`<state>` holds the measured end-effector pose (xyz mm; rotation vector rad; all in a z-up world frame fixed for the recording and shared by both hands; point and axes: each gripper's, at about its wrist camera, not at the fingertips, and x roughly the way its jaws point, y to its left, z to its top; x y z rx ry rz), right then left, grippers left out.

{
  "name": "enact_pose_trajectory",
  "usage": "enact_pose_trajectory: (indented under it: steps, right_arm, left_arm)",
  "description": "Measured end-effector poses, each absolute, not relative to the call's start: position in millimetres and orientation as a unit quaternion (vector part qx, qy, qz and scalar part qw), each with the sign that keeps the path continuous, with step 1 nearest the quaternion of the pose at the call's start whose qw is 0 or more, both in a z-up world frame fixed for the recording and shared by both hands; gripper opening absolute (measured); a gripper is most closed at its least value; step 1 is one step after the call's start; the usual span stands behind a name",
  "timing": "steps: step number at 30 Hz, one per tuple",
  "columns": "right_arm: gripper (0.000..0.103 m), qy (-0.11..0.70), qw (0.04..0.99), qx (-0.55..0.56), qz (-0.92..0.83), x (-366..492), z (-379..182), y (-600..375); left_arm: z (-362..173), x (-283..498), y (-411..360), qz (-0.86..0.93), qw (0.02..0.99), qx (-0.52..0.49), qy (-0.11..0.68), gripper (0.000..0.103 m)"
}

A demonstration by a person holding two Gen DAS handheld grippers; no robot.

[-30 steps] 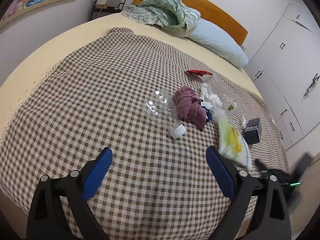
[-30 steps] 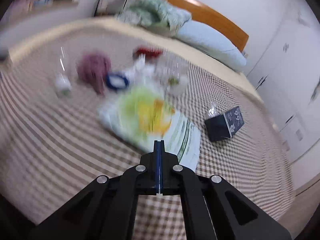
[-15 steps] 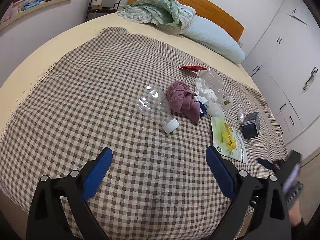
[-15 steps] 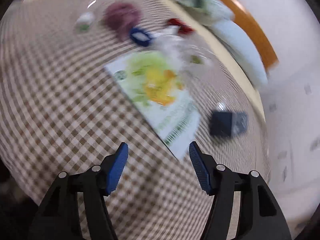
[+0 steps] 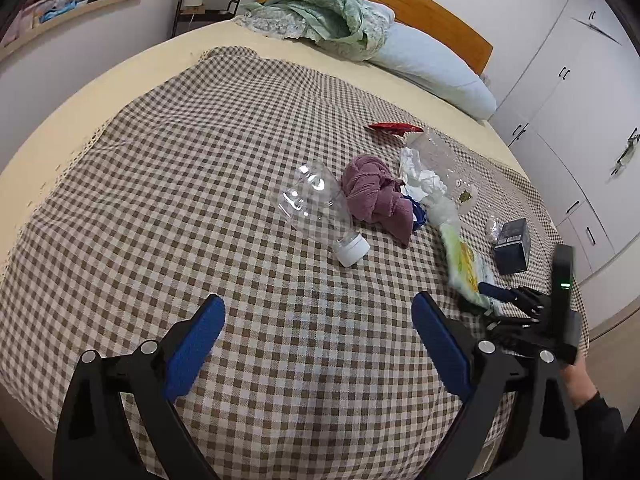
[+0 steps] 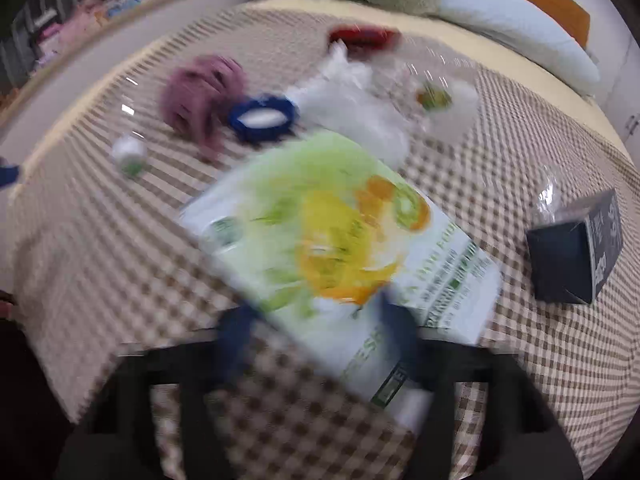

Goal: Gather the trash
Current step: 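Grasp the white-green pet food pouch with the right tool and lift it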

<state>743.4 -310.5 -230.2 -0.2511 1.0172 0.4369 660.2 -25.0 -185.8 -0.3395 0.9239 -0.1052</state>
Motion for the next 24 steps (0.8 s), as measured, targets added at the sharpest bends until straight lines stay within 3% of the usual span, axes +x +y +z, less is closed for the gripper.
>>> enact_pose_trajectory:
  steps: [4,7,12,14,17,22,23,24]
  right_arm:
    - [0.002,0.470,0.852,-0.156,0.171,738.3,-215.1,-310.3]
    - [0.001,0.439,0.874,-0.137,0.160,688.1,-178.8,-316.1]
    - [0.001,0.394,0.891,-0.013,0.225,640.9,-101.5,-319.9]
    - [0.001,0.400,0.869,0.120,0.267,628.8,-84.8,-334.0]
    - [0.002,0.438,0.848,0.192,0.229,625.2,-99.9,-351.3]
    - [0.006,0.481,0.820,0.279,0.137,627.3,-181.5,-375.3]
    - [0.012,0.479,0.817,0.292,0.131,625.4,-190.7,-376.7]
    - [0.030,0.471,0.812,0.318,0.135,624.4,-198.9,-382.0]
  left_arm:
    - [-186.2,661.0,-29.4,-0.054,0.880,-0.155,0.445,0.091]
    - [-184.7,658.6,-30.5,-0.055,0.882,-0.151,0.443,0.091]
    - [-184.5,658.0,-25.1,-0.045,0.882,-0.155,0.443,0.091]
    - [-184.6,658.0,-23.9,-0.044,0.881,-0.159,0.444,0.091]
    - [-184.3,657.3,-26.9,-0.047,0.881,-0.157,0.443,0.091]
    - [-183.3,654.5,-36.6,-0.056,0.883,-0.140,0.445,0.091]
    - [-183.0,653.9,-36.9,-0.056,0.883,-0.138,0.445,0.091]
    - [-182.9,653.7,-36.6,-0.056,0.884,-0.135,0.444,0.091]
